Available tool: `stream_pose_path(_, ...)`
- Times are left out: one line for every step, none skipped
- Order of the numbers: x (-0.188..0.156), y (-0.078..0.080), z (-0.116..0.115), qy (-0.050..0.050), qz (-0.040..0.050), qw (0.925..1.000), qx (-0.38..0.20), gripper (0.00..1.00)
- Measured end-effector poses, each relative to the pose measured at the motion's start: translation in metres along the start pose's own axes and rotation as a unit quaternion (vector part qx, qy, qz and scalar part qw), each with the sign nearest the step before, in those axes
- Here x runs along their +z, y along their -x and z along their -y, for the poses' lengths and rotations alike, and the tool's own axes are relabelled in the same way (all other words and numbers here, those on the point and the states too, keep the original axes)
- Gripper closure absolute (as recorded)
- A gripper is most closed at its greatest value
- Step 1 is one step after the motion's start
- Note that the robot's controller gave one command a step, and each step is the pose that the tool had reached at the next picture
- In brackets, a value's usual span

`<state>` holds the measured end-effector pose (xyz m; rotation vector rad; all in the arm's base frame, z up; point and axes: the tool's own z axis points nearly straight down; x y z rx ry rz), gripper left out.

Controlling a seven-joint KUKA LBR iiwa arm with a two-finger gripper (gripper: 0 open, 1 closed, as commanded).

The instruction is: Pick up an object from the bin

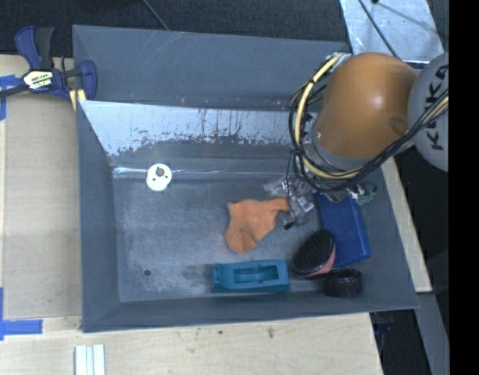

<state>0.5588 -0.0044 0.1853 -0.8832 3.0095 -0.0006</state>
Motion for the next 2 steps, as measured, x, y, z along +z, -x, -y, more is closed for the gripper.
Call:
stream_pose_path(0.0,0.0,0.0,0.0,0.0,1.0,0.0,1.0)
stream_pose_path(-0.044,0.0,0.008,0.002,-0.0035,1.0,0.0,1.0)
